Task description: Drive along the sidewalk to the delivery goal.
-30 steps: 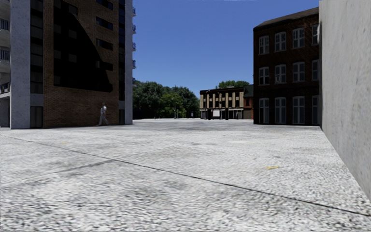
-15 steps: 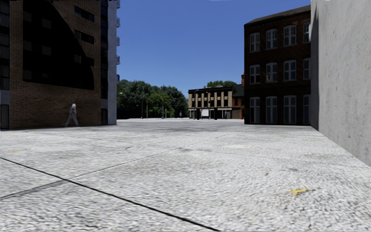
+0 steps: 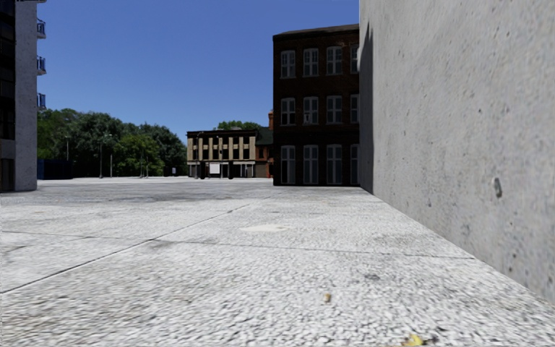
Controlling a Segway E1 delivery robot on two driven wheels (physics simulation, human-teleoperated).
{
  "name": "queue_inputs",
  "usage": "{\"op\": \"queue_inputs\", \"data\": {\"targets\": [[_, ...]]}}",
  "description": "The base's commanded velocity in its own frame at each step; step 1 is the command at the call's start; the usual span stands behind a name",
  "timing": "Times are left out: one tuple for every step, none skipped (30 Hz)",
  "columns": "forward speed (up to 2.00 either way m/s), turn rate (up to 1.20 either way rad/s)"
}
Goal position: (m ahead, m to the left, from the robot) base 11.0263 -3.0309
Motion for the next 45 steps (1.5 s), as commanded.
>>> {"op": "queue_inputs", "data": {"targets": [[2.0,0.0],[2.0,0.0],[2.0,0.0],[2.0,0.0],[2.0,0.0],[2.0,0.0],[2.0,0.0],[2.0,0.0],[2.0,0.0],[2.0,0.0],[2.0,0.0],[2.0,0.0],[2.0,0.0],[2.0,0.0],[2.0,-0.47],[2.0,-0.67],[2.0,-0.91],[2.0,-1.03],[2.0,-1.2],[2.0,-1.2],[2.0,-1.2],[2.0,-1.2],[2.0,-1.13],[2.0,-0.04],[2.0,-0.04],[2.0,0.0],[2.0,0.0],[2.0,0.0],[2.0,0.0],[2.0,0.0],[2.0,0.0],[2.0,0.0],[2.0,0.0],[2.0,-0.08],[2.0,-0.56],[2.0,-0.56],[2.0,-0.79],[2.0,-0.98],[2.0,-1.08],[2.0,-1.12],[2.0,-1.13],[2.0,-0.12],[2.0,-0.12],[2.0,0.0],[2.0,0.0]]}}
